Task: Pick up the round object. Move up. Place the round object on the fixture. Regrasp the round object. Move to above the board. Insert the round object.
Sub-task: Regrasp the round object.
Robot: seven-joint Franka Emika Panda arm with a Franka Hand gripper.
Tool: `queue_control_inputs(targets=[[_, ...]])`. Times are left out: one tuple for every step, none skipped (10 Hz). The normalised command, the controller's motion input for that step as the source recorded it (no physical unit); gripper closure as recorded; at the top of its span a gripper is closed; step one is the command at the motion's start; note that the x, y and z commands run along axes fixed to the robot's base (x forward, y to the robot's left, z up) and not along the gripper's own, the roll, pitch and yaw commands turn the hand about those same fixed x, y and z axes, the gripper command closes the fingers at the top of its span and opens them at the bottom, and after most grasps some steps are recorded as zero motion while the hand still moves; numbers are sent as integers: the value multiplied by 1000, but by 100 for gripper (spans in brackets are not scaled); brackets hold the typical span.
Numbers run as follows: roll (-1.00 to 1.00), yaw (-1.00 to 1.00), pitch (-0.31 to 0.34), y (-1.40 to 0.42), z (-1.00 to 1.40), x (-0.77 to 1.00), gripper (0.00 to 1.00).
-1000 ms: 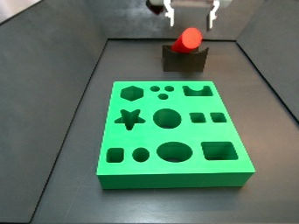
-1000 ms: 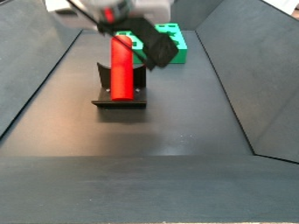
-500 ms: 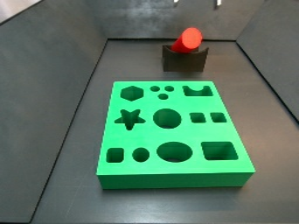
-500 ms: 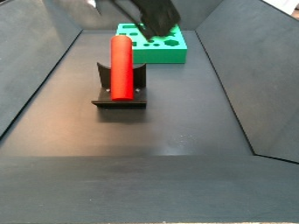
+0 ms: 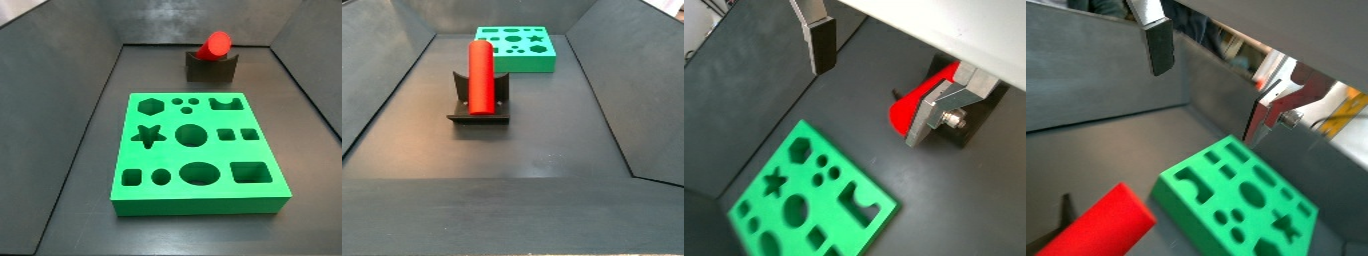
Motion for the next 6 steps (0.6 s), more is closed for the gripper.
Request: queue_control_inputs(targets=[[1000,2,38,-36,29,-11,0],[1000,2,34,-24,40,-21,0],[1000,2,32,-25,24,-21,0],[1000,3,28,-20,11,-17,0],[1000,4,24,-19,11,-11,0],[1000,5,21,-19,10,-6,0]])
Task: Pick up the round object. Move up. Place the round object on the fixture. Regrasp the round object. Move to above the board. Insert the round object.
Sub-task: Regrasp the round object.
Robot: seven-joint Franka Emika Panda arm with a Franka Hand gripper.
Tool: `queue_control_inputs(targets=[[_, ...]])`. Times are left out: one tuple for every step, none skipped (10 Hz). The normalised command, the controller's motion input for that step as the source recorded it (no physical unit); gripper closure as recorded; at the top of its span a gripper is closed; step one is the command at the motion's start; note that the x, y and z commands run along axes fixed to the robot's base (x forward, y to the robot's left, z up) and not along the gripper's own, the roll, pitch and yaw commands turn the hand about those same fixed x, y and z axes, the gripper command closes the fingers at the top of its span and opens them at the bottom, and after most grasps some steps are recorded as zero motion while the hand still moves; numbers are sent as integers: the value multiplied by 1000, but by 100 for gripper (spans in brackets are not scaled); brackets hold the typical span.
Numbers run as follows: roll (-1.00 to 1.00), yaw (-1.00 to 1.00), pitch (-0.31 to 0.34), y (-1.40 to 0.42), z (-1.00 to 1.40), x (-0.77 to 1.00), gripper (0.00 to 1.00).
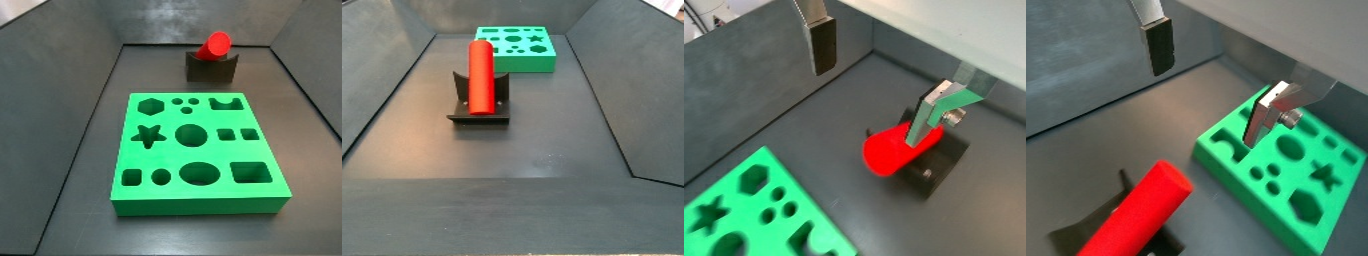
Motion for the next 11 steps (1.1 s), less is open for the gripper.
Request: queue_control_inputs(targets=[[1000,6,19,-17,13,-2,0],[1000,8,19,-15,11,0,0],[1000,9,20,-17,12,1,0],[1000,11,27,-16,9,2,0],[1000,13,34,-16,9,8,0],[1000,17,44,-26,2,25,0],[1000,20,54,-21,0,36,0],[1000,26,72,-27,0,51,0],[1000,31,83,-29,0,61,0],[1000,46,118,-35,-1,79,0],[1000,55,135,-37,-1,82,0]])
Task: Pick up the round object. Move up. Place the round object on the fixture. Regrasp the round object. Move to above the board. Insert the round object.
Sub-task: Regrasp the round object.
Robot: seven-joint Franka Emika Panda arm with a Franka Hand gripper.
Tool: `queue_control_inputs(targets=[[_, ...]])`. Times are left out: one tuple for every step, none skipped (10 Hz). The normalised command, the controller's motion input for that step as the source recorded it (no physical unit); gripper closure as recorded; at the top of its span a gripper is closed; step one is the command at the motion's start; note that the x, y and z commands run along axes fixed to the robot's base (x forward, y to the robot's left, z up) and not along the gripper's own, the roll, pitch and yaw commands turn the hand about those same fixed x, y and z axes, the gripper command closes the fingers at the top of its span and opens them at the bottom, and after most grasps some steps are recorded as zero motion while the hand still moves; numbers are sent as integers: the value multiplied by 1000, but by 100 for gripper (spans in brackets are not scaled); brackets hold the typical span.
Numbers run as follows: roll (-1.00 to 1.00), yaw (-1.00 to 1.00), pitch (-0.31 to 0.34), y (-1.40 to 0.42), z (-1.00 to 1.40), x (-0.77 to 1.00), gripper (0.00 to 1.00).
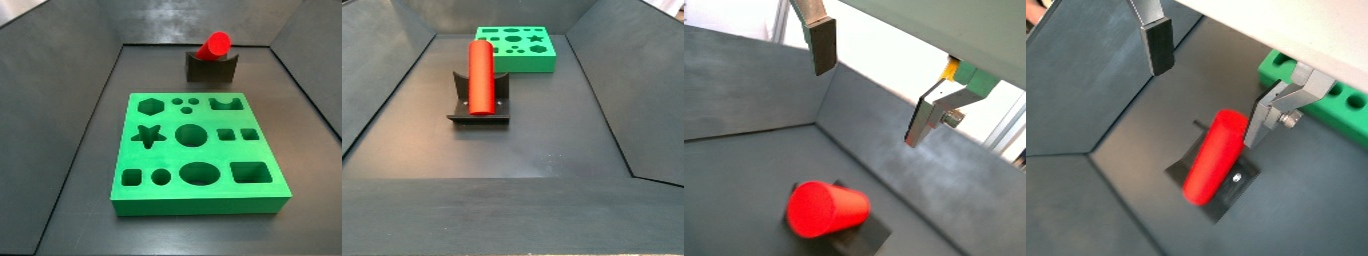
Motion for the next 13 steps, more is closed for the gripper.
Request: queue_control_inputs(targets=[[1000,82,171,-40,-1,89,0],[1000,115,202,-44,-7,96,0],[869,157,221,-46,-4,100,0],[677,182,202,-49,-6,103,0],[428,211,164,-49,-8,102,0],[334,223,141,-41,0,97,0],[224,230,85,-38,2,83,0],[193,227,48,-43,-5,77,0],[168,209,13,-47,-6,84,0],[169,257,-17,48,-1000,34,0],[162,217,-34,47,-1000,40,0],[152,190,-64,45,-1000,48,0],[119,142,-111,38,-1000,62,0]])
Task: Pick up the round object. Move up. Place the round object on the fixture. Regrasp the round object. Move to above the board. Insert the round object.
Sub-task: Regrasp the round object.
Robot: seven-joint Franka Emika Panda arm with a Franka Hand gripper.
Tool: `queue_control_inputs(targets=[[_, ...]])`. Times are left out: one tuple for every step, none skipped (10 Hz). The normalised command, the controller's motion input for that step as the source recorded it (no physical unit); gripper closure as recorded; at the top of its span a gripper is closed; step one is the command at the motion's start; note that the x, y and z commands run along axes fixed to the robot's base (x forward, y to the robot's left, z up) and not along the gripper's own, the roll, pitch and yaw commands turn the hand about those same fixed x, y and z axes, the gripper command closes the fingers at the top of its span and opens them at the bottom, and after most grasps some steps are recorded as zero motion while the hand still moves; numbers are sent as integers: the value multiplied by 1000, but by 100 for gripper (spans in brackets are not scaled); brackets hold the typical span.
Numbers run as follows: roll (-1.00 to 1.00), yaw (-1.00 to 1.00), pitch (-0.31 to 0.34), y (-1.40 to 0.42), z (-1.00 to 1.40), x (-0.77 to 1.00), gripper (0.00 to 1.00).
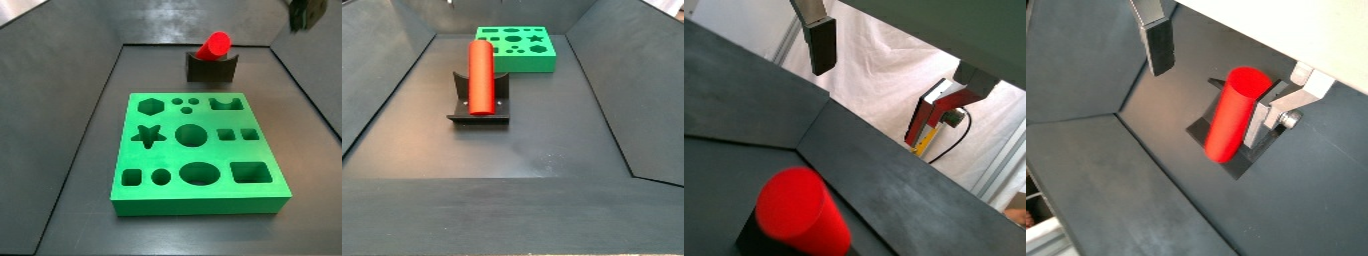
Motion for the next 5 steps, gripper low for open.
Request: queue_control_inputs(targets=[[91,93,-136,38,-1000,73,0],[86,56,-141,36,-1000,78,0],[84,31,-142,33,-1000,82,0],[84,-21,-129,29,-1000,91,0],[82,-36,-119,26,-1000,94,0]])
